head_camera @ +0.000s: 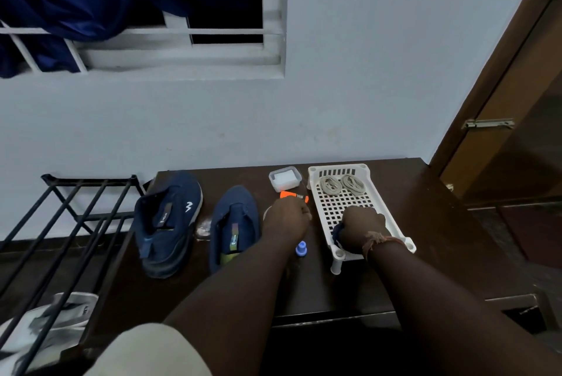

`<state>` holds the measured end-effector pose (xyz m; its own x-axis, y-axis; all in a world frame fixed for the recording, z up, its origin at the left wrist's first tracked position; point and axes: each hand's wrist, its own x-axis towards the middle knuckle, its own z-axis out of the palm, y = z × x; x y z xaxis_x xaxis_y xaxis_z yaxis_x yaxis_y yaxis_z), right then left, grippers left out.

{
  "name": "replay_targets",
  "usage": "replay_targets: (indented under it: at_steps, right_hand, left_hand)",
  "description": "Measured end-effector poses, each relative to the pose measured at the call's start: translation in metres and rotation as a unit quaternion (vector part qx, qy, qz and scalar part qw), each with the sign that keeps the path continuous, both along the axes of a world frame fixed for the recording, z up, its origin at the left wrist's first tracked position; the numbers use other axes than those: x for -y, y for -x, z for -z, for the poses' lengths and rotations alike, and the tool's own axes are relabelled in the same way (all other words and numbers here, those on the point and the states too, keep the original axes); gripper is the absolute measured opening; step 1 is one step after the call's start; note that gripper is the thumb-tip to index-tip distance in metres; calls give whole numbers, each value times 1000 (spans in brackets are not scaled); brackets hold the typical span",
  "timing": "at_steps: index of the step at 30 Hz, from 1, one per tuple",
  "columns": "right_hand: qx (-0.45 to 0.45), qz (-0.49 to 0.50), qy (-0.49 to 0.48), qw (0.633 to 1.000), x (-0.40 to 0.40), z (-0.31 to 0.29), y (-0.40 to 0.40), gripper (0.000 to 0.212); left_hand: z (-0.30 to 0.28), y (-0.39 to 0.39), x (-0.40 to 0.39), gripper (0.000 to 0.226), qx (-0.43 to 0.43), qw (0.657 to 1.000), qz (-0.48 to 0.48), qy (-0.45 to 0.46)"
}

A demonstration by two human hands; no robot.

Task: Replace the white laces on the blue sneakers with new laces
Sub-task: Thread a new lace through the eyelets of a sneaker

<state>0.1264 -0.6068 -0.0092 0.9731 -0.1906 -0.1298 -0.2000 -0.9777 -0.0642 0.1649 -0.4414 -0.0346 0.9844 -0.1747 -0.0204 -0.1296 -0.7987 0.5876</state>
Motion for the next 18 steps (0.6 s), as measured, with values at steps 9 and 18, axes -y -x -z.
replay_targets:
  at_steps: [9,18]
  right_hand:
    - [40,57,-261,963,-38,-65,-28,22]
    - [59,15,-433,899,-113,-50,-25,14]
  left_hand:
    - [-38,13,-16,31,-183,914,-12,361]
    - [-50,14,-98,26,-10,963,-70,258]
